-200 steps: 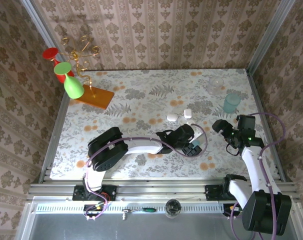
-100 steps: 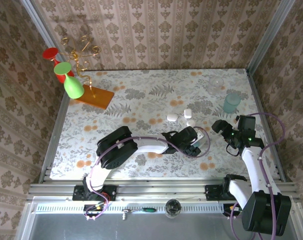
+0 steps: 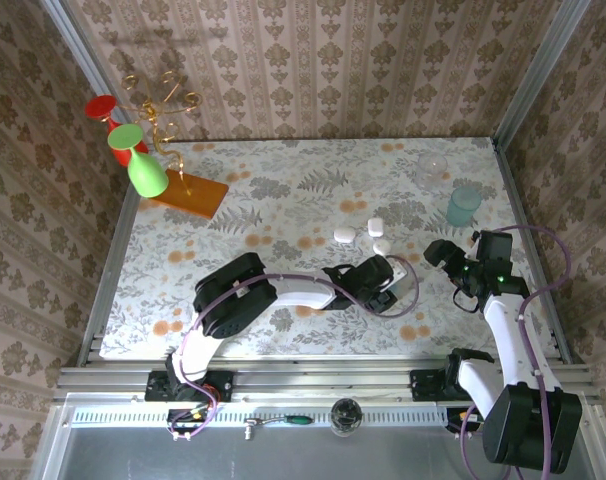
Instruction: Insert wireless bluetooth earbuds into charging case
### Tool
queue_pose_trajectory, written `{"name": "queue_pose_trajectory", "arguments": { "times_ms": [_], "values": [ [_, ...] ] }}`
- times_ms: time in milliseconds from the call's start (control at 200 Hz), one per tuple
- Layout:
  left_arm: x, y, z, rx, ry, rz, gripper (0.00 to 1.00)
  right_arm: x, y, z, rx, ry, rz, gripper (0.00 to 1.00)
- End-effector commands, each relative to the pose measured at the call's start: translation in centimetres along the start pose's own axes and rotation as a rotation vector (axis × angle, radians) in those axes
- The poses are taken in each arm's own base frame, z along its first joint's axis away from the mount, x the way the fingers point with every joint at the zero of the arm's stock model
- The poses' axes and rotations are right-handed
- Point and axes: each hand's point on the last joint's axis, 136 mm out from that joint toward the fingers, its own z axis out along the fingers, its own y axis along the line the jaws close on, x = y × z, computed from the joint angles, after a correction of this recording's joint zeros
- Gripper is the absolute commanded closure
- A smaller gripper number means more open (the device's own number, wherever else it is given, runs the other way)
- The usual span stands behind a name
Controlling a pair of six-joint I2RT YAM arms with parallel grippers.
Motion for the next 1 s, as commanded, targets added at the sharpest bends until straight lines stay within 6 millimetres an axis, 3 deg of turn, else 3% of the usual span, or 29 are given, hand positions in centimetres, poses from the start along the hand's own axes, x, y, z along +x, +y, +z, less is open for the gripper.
{"name": "queue_pose_trajectory", "arguments": {
  "times_ms": [0, 170, 300, 390, 495, 660, 995],
  "values": [
    [-1.6, -1.0, -2.3, 0.050, -0.091, 0.069, 0.49, 0.1, 0.7, -0.4, -0.042, -0.005, -0.025, 0.06],
    [-2.2, -0.2, -5.3, 0.016, -0.175, 0.133, 0.52, -0.1, 0.8, -1.4, -0.044, -0.037, -0.019, 0.06],
    [-1.7, 0.7, -8.3, 0.025, -0.219, 0.163, 0.54, 0.4, 2.8, -2.0, -0.154, -0.014, -0.020, 0.07],
    [-1.4, 1.9, -9.8, 0.042, -0.238, 0.157, 0.53, 0.8, 3.1, -2.2, -0.172, 0.006, -0.020, 0.07],
    [-1.3, 2.2, -10.5, 0.075, -0.252, 0.191, 0.41, 1.2, 2.8, -2.3, -0.160, 0.020, -0.034, 0.07],
    [-2.1, 2.1, -9.1, 0.081, -0.260, 0.226, 0.25, 1.1, 2.3, -2.1, -0.134, 0.009, -0.013, 0.07],
    [-3.6, 0.3, -3.9, 0.068, -0.288, 0.133, 0.11, 0.3, 0.6, -2.5, -0.067, -0.051, 0.029, 0.07]
  ]
}}
